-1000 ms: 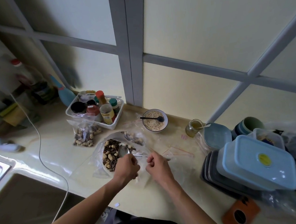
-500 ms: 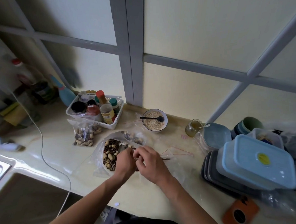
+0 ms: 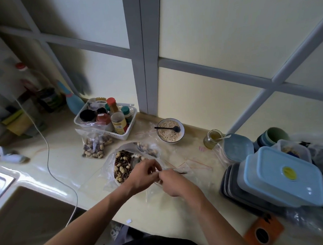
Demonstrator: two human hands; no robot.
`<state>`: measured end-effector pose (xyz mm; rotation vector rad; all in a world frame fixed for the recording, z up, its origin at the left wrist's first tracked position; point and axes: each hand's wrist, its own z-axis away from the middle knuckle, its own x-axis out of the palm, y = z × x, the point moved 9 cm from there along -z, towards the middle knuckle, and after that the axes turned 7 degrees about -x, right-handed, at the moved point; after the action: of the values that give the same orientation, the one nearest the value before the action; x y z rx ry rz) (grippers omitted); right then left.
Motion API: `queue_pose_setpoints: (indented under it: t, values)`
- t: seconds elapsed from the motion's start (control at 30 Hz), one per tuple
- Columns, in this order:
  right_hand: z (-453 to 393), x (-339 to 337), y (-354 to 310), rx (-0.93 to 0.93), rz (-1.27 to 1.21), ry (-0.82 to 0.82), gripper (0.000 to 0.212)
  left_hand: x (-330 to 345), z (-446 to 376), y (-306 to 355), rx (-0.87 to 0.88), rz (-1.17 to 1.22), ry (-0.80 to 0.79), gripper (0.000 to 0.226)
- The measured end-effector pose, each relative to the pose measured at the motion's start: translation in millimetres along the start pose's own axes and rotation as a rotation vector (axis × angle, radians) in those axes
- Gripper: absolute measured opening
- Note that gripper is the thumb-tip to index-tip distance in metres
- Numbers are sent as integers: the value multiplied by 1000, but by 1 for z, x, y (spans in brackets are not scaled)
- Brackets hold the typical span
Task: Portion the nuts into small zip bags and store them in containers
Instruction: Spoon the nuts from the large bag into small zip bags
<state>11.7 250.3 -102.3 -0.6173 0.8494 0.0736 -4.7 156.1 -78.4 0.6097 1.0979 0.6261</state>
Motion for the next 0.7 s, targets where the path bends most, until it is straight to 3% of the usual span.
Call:
queue_pose_setpoints:
  t: [0.1,0.2,0.3,0.4,0.47,0.57,0.63,0.7]
  values:
    - [1,-4,2,-18,-171,31,27,-10,2,7,28,57,88,13]
    - [4,2,3,-8,-140,-36,29,-14,4,27,184,-32,153,16]
    - [7,3,-1,-31,-33,-118,27,-3,4,38,266,-38,45,27]
    - [13,-9,-1,-59,-73,-107,33,8,5,34,286,31,-184,36]
    - [19,-18,7,-40,-157,-97,38,11,6,22,231,138,-338,67]
    - [28,-26,15,-41,-279,-102,39,21,9,12,236,-27,-451,114]
    - [30,-29,11,-65,-324,-111,39,24,7,11,280,-158,-407,115]
    - [31,-34,3,-99,-312,-91,33,22,4,18,345,-153,-309,95]
